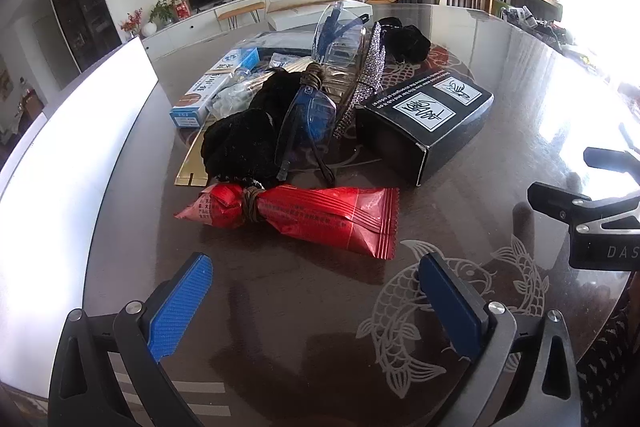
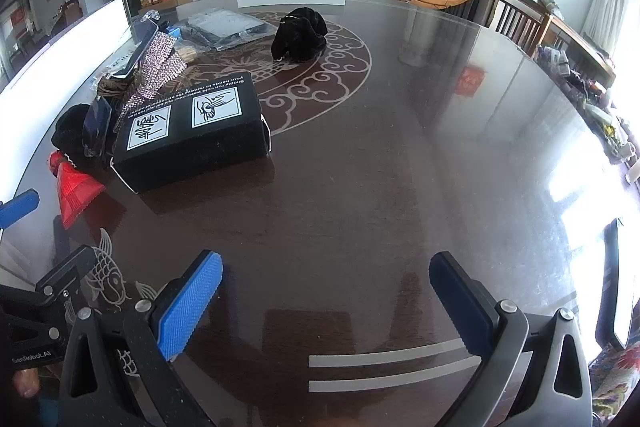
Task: Organize objects
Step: 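Move the left tool toward the red snack bar on the pile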
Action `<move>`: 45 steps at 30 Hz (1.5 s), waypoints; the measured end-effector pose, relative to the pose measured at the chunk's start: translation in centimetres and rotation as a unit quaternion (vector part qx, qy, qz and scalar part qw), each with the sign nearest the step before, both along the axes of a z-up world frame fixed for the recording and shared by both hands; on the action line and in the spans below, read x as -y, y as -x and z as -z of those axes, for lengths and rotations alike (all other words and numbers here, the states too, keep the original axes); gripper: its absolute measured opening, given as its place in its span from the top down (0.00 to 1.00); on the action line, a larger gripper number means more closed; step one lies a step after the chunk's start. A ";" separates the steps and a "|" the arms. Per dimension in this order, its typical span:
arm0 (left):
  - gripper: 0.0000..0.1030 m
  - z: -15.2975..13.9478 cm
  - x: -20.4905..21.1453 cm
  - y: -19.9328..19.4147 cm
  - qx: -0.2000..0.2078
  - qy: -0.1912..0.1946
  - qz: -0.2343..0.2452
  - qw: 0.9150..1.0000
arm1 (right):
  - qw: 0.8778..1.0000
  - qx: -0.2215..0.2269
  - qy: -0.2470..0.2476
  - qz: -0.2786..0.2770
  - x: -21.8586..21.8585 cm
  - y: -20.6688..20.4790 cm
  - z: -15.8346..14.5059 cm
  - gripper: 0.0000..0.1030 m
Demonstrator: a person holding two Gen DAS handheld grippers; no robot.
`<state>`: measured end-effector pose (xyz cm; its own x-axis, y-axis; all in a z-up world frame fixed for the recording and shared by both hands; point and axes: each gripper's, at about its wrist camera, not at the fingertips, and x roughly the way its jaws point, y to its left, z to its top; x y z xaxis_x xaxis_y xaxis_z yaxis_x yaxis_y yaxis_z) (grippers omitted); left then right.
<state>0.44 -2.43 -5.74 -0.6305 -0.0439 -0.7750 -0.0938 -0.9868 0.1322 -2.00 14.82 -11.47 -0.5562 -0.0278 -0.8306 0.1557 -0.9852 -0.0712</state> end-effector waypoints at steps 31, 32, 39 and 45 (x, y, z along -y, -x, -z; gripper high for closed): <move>0.00 0.9 0.4 6.5 0.048 -0.060 0.022 0.997 | 0.999 -0.006 0.029 0.013 -0.7 0.4 0.4 0.00; 0.00 0.9 0.4 6.6 0.047 -0.060 0.022 0.997 | 0.999 -0.005 0.030 0.013 -0.6 0.6 0.4 0.00; 0.00 0.9 0.3 7.8 0.045 -0.061 0.018 0.997 | 1.000 0.003 0.028 0.013 0.0 2.7 0.5 0.00; 0.00 0.9 0.1 9.1 0.042 -0.061 0.017 0.997 | 1.000 0.003 0.028 0.006 0.3 5.4 0.5 0.00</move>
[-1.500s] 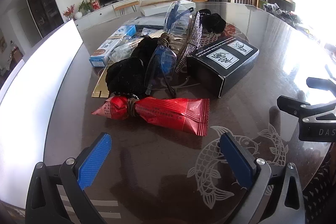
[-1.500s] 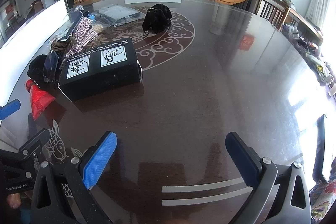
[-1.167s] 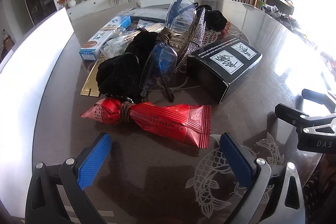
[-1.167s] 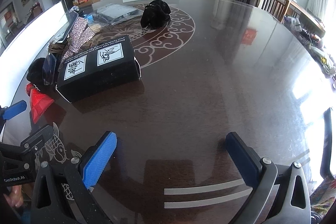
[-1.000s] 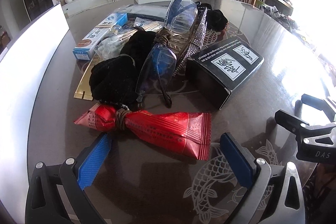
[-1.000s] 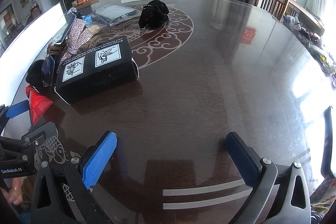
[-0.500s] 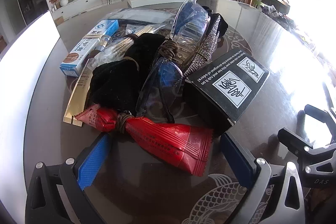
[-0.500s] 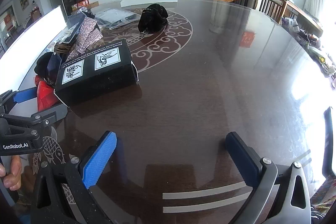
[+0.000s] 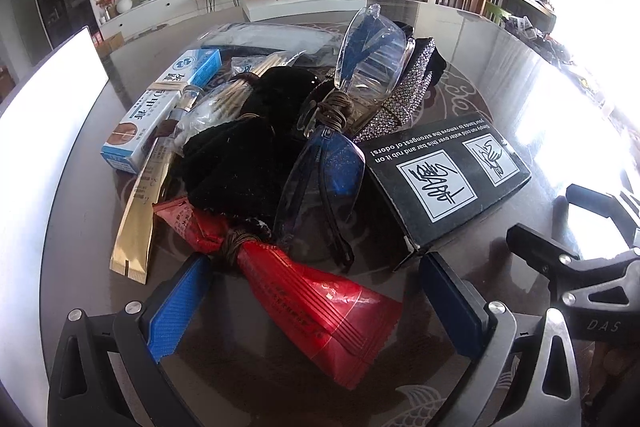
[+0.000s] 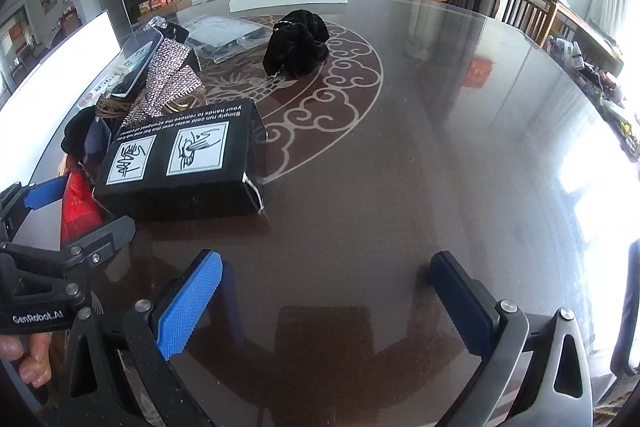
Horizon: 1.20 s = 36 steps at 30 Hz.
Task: Organize objects
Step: 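Move the left tool toward the red snack bar on the pile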
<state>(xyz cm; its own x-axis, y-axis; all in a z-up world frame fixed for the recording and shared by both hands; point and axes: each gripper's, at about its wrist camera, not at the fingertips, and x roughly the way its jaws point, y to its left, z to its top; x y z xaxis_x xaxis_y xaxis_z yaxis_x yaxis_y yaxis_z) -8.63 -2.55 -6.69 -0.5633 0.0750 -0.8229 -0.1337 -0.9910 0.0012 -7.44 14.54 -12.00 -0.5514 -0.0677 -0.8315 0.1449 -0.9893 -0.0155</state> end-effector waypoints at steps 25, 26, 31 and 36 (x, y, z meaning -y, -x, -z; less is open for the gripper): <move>0.00 -0.1 0.0 0.0 -0.005 -0.001 0.002 1.000 | 1.000 -0.016 0.001 0.011 -0.6 3.7 0.1 0.00; 0.00 -0.1 0.0 0.0 -0.005 -0.001 0.002 1.000 | 1.000 -0.016 0.002 0.011 -0.6 3.7 0.1 0.00; 0.00 0.0 0.0 0.0 -0.005 -0.001 0.002 1.000 | 1.000 -0.016 0.002 0.011 -0.6 3.7 0.1 0.00; 0.00 0.0 0.0 0.0 -0.005 -0.001 0.002 1.000 | 1.000 -0.016 0.002 0.010 -0.6 3.7 0.1 0.00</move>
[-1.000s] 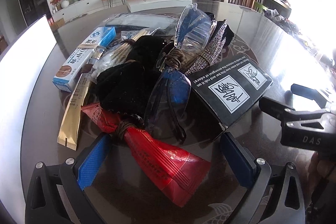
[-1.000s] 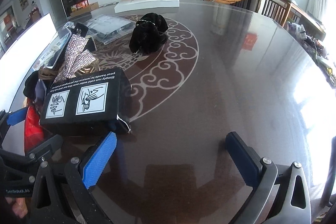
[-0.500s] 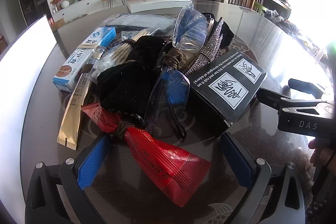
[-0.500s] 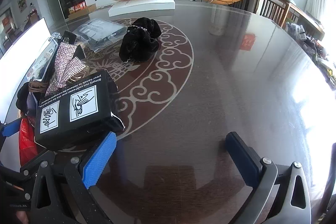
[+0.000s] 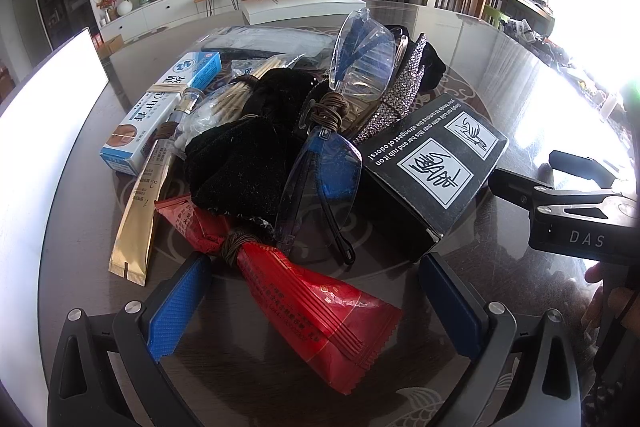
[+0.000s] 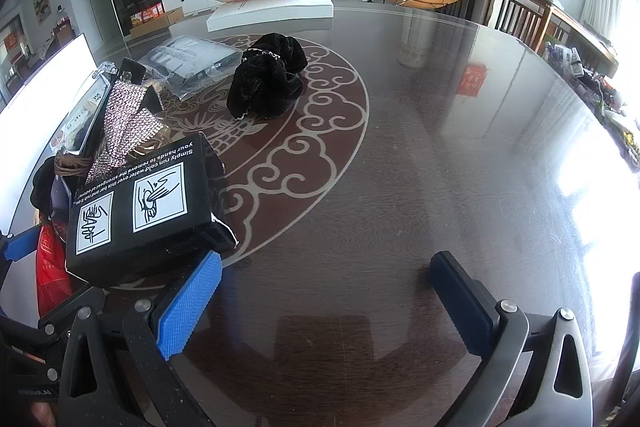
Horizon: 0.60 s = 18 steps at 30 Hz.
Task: Organize objects
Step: 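Move the left tool toward the red snack bar on the pile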
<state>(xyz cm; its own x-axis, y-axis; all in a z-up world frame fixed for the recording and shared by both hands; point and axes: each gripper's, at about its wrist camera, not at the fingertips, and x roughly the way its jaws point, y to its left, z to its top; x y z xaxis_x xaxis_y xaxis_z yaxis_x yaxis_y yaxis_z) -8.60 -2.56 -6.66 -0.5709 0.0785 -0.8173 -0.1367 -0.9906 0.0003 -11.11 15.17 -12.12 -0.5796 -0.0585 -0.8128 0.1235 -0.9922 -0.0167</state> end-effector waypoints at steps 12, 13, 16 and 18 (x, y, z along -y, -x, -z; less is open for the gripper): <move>0.00 0.0 0.0 -0.1 0.000 0.001 -0.001 1.000 | 1.000 0.000 0.000 0.000 0.0 0.0 0.0 0.00; 0.00 0.0 0.0 -0.1 0.000 0.001 -0.001 1.000 | 1.000 0.000 0.000 0.000 0.0 0.0 0.0 0.00; 0.00 0.0 0.0 -0.1 0.001 0.001 -0.001 1.000 | 1.000 0.000 0.000 0.000 0.0 0.0 0.0 0.00; 0.00 -0.1 0.0 -0.3 0.007 0.002 0.004 1.000 | 1.000 0.000 0.000 0.000 0.0 0.0 0.0 0.00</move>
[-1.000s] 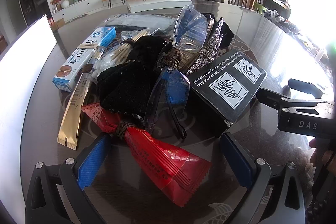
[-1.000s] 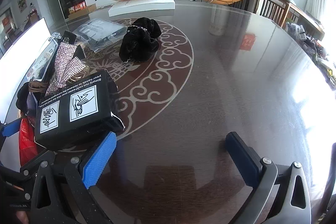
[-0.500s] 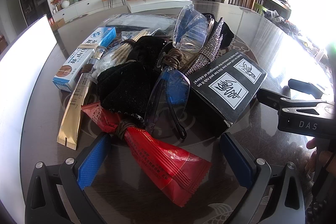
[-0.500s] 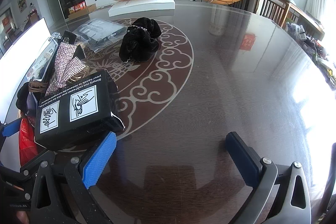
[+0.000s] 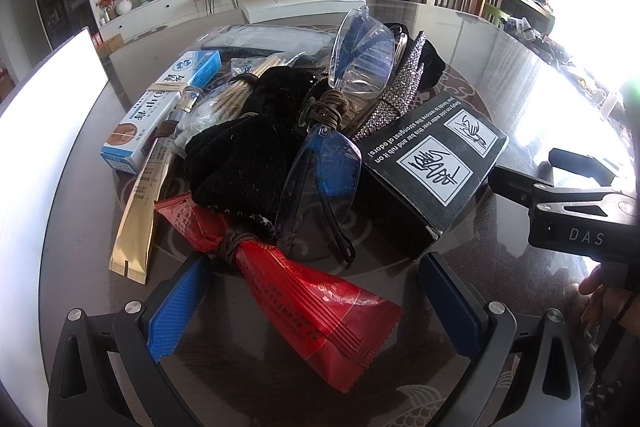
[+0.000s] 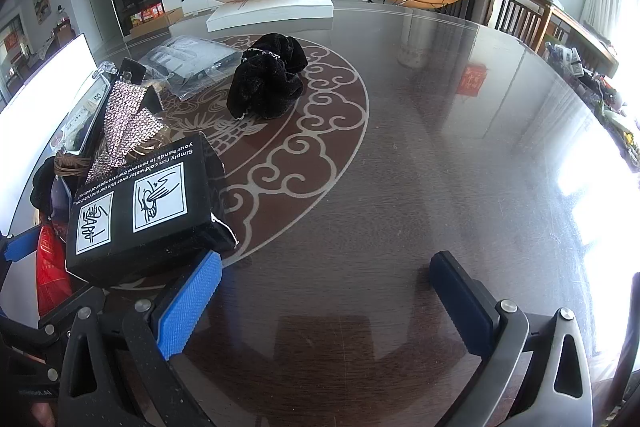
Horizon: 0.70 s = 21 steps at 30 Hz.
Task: Organize objects
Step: 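Move the left tool toward the red snack bar on the pile, then grasp the red snack bar with the left tool and lift it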
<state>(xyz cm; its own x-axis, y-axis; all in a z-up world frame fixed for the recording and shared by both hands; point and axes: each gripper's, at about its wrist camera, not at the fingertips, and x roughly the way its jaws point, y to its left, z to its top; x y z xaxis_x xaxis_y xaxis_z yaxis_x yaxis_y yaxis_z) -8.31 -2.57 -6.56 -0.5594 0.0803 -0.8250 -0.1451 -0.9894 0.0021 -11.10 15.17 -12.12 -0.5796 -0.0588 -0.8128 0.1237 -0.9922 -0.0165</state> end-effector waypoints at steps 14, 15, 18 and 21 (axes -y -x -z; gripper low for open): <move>0.00 -3.4 4.6 -5.0 0.009 -0.055 -0.014 0.998 | 1.000 0.000 0.000 0.000 0.0 0.0 0.0 0.00; 0.00 -3.7 4.5 -4.3 0.006 -0.056 -0.022 0.998 | 1.000 0.000 0.000 0.000 0.0 0.0 0.0 0.00; 0.00 -3.4 3.0 -1.9 0.005 -0.020 -0.056 0.998 | 1.000 0.000 0.000 0.000 0.0 0.0 0.0 0.00; 0.23 -1.6 2.4 -0.5 0.025 0.004 -0.069 0.997 | 1.000 0.000 0.000 0.000 0.0 0.0 0.0 0.00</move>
